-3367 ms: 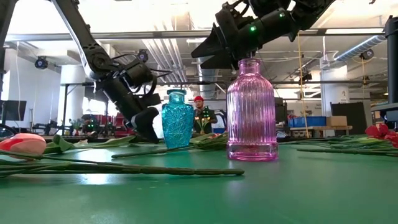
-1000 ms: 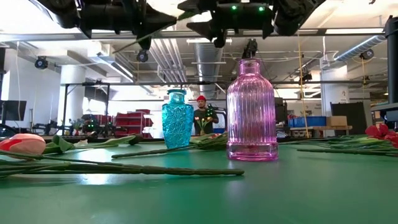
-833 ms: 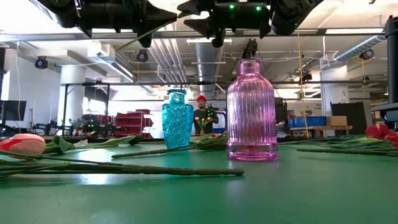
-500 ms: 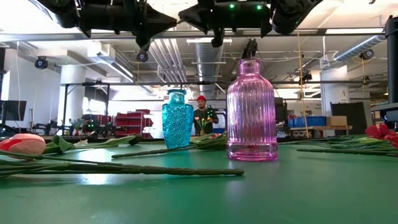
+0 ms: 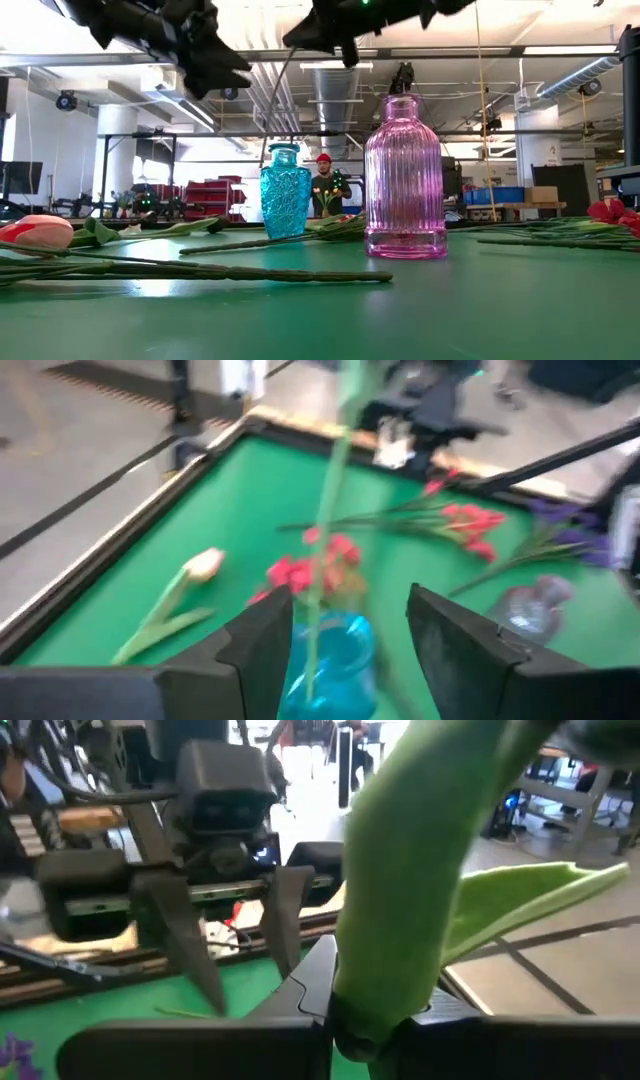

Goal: Sort flowers into vase by color
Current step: Put the right black tulip into the blue vase

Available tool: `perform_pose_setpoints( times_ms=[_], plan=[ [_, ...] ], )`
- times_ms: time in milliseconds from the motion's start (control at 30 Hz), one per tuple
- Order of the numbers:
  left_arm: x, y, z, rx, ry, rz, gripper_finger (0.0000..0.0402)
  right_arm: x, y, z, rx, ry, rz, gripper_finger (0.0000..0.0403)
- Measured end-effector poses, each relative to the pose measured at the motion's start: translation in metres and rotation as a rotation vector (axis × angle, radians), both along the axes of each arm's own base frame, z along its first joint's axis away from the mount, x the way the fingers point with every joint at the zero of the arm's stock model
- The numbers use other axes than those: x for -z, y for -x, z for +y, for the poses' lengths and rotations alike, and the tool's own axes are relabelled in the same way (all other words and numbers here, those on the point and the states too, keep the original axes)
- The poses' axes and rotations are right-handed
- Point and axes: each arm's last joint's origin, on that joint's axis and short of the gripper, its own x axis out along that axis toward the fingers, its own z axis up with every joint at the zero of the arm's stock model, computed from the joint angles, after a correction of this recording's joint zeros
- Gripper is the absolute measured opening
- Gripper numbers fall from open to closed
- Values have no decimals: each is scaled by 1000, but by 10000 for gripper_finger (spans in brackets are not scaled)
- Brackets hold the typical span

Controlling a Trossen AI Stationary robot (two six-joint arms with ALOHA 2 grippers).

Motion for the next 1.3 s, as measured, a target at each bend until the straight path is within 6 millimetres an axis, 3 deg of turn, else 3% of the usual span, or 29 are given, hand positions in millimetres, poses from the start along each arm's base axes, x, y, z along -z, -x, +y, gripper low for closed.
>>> perform_pose_setpoints(
  times_ms=[267, 733, 933, 1300],
  plan=[
    [-4, 17, -2, -153, -54, 51, 185, -25, -1, 4, -18, 23, 58, 22],
    [-6, 19, -2, -162, -59, 47, 185, -47, 4, 5, -20, 36, 65, 22],
    [-4, 18, -2, -162, -56, 55, 184, -46, 5, 6, -21, 26, 107, 22],
    [-4, 18, -1, -177, -61, 60, 184, -27, 3, 5, -14, 19, 141, 22]
  ],
)
